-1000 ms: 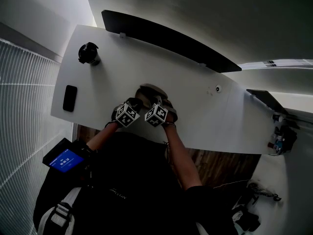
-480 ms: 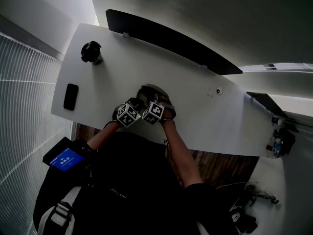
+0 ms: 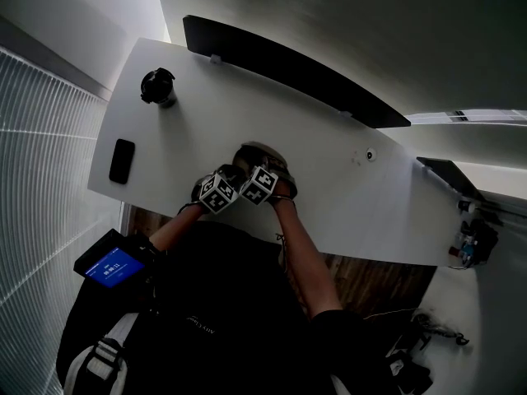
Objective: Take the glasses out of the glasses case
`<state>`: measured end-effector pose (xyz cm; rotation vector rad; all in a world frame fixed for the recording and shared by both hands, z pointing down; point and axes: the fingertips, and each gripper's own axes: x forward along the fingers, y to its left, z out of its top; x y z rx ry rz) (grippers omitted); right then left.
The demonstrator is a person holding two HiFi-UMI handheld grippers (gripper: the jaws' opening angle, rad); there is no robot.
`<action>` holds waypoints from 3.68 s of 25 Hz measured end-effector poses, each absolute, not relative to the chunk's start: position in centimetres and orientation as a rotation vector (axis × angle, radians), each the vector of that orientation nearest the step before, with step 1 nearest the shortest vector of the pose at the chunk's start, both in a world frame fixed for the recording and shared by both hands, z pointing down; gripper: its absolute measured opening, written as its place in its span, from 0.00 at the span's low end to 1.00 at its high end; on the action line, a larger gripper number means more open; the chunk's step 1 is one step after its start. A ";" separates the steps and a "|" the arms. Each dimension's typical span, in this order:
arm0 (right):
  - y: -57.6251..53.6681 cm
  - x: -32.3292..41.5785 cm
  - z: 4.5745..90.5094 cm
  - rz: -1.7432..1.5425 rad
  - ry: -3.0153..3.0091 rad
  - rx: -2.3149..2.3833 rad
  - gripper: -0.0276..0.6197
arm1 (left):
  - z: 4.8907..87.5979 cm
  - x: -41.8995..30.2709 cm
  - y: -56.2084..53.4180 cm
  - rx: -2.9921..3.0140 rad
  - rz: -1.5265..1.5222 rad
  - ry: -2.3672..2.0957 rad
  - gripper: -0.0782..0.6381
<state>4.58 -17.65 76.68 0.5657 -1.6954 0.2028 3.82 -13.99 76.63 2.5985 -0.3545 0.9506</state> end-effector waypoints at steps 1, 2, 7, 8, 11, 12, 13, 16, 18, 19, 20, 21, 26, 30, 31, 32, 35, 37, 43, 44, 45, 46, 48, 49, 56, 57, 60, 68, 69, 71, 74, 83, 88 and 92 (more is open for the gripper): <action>-17.5 4.3 76.7 0.249 -1.713 0.568 0.18 | 76.7 3.6 -14.0 2.602 0.955 -0.357 0.12; -17.4 4.0 76.8 0.286 -1.731 0.563 0.19 | 76.8 3.3 -14.0 2.603 0.962 -0.364 0.12; -17.6 4.5 75.5 0.266 -1.732 0.560 0.21 | 76.8 3.8 -13.9 2.599 0.963 -0.357 0.12; -17.7 4.3 75.3 0.240 -1.727 0.563 0.21 | 76.8 3.7 -13.9 2.600 0.964 -0.356 0.12; -17.7 3.4 75.8 0.151 -1.693 0.523 0.22 | 77.0 3.4 -14.0 2.598 0.969 -0.364 0.12; -17.4 3.4 76.5 0.134 -1.673 0.499 0.23 | 77.0 3.4 -14.0 2.599 0.972 -0.363 0.12; -17.0 3.5 77.1 0.134 -1.655 0.477 0.24 | 77.0 3.4 -13.9 2.605 0.976 -0.359 0.12; -16.2 3.8 78.4 0.154 -1.644 0.451 0.25 | 77.3 3.3 -13.6 2.612 0.985 -0.350 0.12; -16.1 3.7 78.4 0.144 -1.658 0.444 0.25 | 77.3 3.2 -13.6 2.606 0.983 -0.350 0.12; -16.1 3.6 78.4 0.140 -1.665 0.436 0.24 | 77.3 3.2 -13.6 2.607 0.984 -0.349 0.12; -16.1 3.5 78.3 0.136 -1.672 0.428 0.24 | 77.3 3.2 -13.7 2.609 0.985 -0.349 0.12; -16.1 3.4 78.3 0.134 -1.676 0.424 0.22 | 77.3 3.2 -13.7 2.609 0.985 -0.349 0.12; -16.8 4.7 78.5 0.112 -1.633 0.502 0.11 | 77.4 3.2 -13.7 2.606 0.987 -0.347 0.12; -17.0 5.7 77.5 0.147 -1.642 0.578 0.10 | 77.4 3.1 -13.6 2.602 0.997 -0.343 0.12; -17.0 6.0 77.1 0.159 -1.650 0.595 0.10 | 77.4 3.0 -13.6 2.601 0.997 -0.344 0.12; -17.0 6.3 76.5 0.166 -1.658 0.616 0.10 | 77.4 2.9 -13.6 2.600 0.999 -0.346 0.12; -17.1 7.2 73.7 0.181 -1.687 0.707 0.10 | 77.3 2.9 -13.6 2.602 1.009 -0.344 0.12; -16.9 7.9 71.6 0.195 -1.710 0.777 0.10 | 77.2 3.0 -13.6 2.605 1.015 -0.339 0.12; -14.4 11.7 66.3 0.345 -1.748 1.039 0.10 | 77.2 2.7 -13.6 2.619 1.036 -0.335 0.12; -13.7 12.7 65.7 0.391 -1.747 1.092 0.10 | 77.2 2.6 -13.6 2.627 1.039 -0.333 0.12; -12.9 13.8 65.3 0.447 -1.748 1.150 0.10 | 77.2 2.6 -13.7 2.634 1.041 -0.331 0.12; -12.0 15.1 65.3 0.513 -1.748 1.212 0.10 | 77.2 2.4 -13.7 2.637 1.042 -0.333 0.12; -10.0 17.9 66.4 0.646 -1.712 1.319 0.10 | 77.2 2.2 -13.7 2.636 1.045 -0.342 0.12; -8.8 19.3 67.3 0.689 -1.671 1.339 0.10 | 77.2 2.1 -13.7 2.636 1.048 -0.349 0.12; -3.8 22.8 73.9 0.672 -1.500 1.161 0.10 | 77.1 2.0 -13.3 2.647 1.077 -0.359 0.12; -3.5 22.8 74.5 0.668 -1.485 1.140 0.10 | 77.1 2.0 -13.3 2.646 1.078 -0.361 0.12; -2.8 22.5 76.0 0.667 -1.453 1.093 0.10 | 77.1 1.7 -13.3 2.645 1.082 -0.366 0.12; -2.3 21.9 77.5 0.660 -1.460 1.070 0.10 | 77.2 1.6 -13.2 2.637 1.084 -0.382 0.12; -2.3 21.9 77.5 0.647 -1.455 1.064 0.10 | 77.1 1.6 -13.2 2.637 1.084 -0.385 0.12; -2.2 22.0 77.3 0.632 -1.448 1.062 0.11 | 77.0 1.7 -13.2 2.637 1.082 -0.387 0.12; -2.6 21.6 76.5 0.628 -1.481 1.096 0.12 | 77.0 1.7 -13.1 2.632 1.072 -0.389 0.12; -9.9 19.3 66.4 0.453 -1.653 1.285 0.18 | 77.0 1.6 -13.3 2.627 1.051 -0.415 0.12; -19.9 16.7 65.2 0.332 -1.761 1.241 0.18 | 77.0 1.6 -13.2 2.614 1.055 -0.413 0.12; -23.0 13.5 67.2 0.377 -1.814 1.157 0.18 | 77.0 1.8 -13.0 2.615 1.067 -0.396 0.12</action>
